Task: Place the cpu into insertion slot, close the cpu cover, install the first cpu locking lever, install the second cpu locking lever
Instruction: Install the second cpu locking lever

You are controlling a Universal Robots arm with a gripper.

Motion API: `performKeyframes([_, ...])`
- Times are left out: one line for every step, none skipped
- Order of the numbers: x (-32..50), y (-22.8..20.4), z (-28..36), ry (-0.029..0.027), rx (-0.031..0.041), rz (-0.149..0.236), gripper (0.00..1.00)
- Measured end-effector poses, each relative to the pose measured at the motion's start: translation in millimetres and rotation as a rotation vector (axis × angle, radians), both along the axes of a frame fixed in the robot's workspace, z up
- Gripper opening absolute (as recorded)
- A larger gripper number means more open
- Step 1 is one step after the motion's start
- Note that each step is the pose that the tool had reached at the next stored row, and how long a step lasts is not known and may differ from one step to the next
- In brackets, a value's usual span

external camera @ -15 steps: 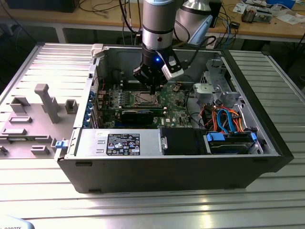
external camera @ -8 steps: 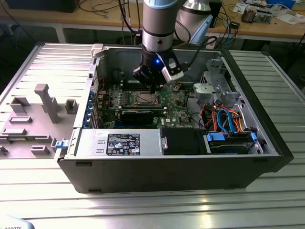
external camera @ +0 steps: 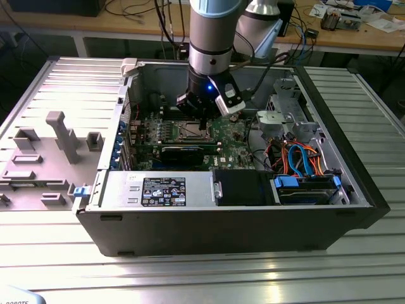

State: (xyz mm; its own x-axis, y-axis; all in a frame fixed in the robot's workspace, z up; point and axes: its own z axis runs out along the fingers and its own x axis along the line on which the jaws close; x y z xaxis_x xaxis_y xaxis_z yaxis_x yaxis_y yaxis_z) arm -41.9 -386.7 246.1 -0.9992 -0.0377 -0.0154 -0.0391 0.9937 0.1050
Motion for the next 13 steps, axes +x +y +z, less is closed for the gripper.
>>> performKeyframes([0.0,-1.3,0.0,0.0,0.0,0.0,0.11])
performKeyframes([-0.1,-2.9,0.0,-0.0001,0.0,0.0,0.11])
performKeyframes([-0.3,-4.0,0.0,0.0,0.0,0.0,0.11])
performKeyframes([-0.9,-5.3,0.0,-0.0001,0.0,0.0,0.11])
performKeyframes([-2.4,-5.7,-0.1,-0.0001,0.0,0.0,0.11])
performKeyframes([-5.8,-5.8,-0.1,0.0,0.0,0.0,0.11])
performKeyframes([-10.5,-5.9,-0.2,-0.0001,-0.0001,0.0,0.11])
performKeyframes([-14.9,-5.9,-0.3,-0.0001,-0.0001,0.0,0.11])
performKeyframes([-19.7,-6.4,-0.4,-0.0001,0.0001,0.0,0.11])
performKeyframes([-22.9,-10.4,-0.4,-0.0001,-0.0001,0.001,0.11])
performKeyframes([-27.3,-14.7,-0.6,0.0,0.0,0.0,0.11])
performKeyframes([-31.2,-14.7,-0.7,-0.0001,0.0005,0.001,0.11])
performKeyframes([-32.0,-14.7,-0.7,0.0,0.0018,0.0,0.11])
